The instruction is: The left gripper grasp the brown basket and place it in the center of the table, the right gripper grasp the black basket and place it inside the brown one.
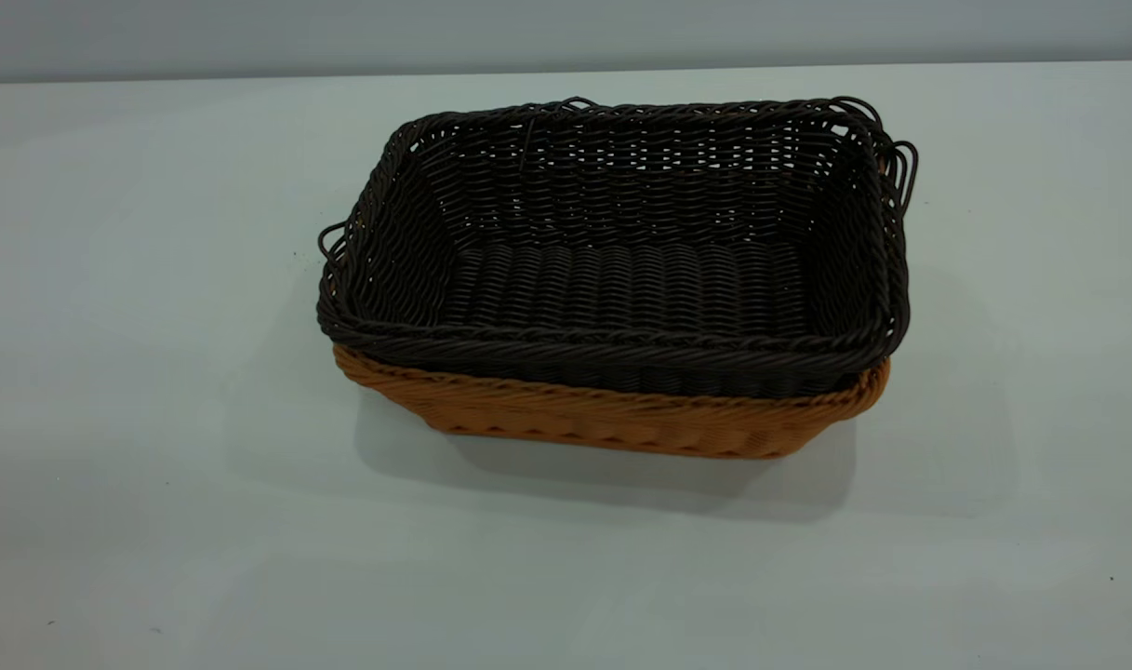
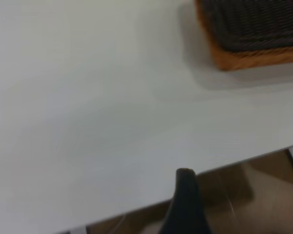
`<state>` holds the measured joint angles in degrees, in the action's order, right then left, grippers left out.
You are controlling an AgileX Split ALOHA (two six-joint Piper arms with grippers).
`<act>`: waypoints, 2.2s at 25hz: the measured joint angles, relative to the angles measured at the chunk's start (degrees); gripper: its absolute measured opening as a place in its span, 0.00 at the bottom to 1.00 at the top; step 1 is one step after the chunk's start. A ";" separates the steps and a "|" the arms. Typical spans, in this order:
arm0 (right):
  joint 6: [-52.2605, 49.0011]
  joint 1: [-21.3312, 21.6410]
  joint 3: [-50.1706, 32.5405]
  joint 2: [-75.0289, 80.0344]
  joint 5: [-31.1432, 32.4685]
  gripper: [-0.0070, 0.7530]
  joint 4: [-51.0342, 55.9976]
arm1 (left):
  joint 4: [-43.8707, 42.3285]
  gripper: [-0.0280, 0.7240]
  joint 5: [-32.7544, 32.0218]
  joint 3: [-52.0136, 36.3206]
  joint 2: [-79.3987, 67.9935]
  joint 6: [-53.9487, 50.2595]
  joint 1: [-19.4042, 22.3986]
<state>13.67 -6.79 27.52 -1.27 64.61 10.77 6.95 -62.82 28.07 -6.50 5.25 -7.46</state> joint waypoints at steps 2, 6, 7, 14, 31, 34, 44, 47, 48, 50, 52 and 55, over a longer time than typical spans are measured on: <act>0.00 0.00 -0.07 0.00 0.00 0.75 0.00 | -2.07 0.74 -0.22 -0.16 0.00 -2.68 0.00; 0.00 0.00 -0.07 0.00 0.00 0.75 0.00 | -3.19 0.74 -0.22 -0.16 0.00 -4.70 0.00; 0.00 0.00 -0.07 0.00 0.00 0.75 0.00 | -3.18 0.74 -0.22 -0.16 0.00 -4.83 0.00; 0.00 0.00 -0.19 0.00 -0.01 0.75 0.00 | -3.30 0.74 -0.22 -0.16 0.00 -4.80 0.00; 0.04 0.00 -0.25 0.00 -0.01 0.75 0.00 | -6.50 0.74 -0.39 -0.16 7.58 -3.10 6.85; 0.04 0.00 -0.25 0.00 -0.01 0.75 0.00 | -6.50 0.74 -0.39 -0.16 7.58 -3.10 6.85; 0.04 0.00 -0.25 0.00 -0.01 0.75 0.00 | -6.52 0.74 -0.39 -0.16 7.58 -3.10 6.85; 0.04 1.22 -0.25 0.00 -0.01 0.75 0.00 | -6.52 0.74 -0.39 -0.16 7.58 -3.10 6.85; 0.04 1.92 -0.25 0.00 -0.01 0.75 0.00 | -6.52 0.74 -0.39 -0.16 7.58 -3.10 6.85; -0.06 3.99 -0.25 0.00 -0.01 0.75 -0.29 | -6.57 0.74 -0.39 -0.16 7.58 -3.10 6.85; -0.85 5.80 -0.25 0.00 -0.07 0.75 -1.27 | -6.63 0.74 -0.39 -0.16 7.58 -3.10 6.85; -5.31 7.94 -0.29 0.00 -0.21 0.75 -4.89 | -6.95 0.74 -0.39 -0.16 7.58 -3.10 6.85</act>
<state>8.36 1.15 27.23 -1.27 64.40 5.88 0.00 -63.21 27.91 1.07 2.15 -0.61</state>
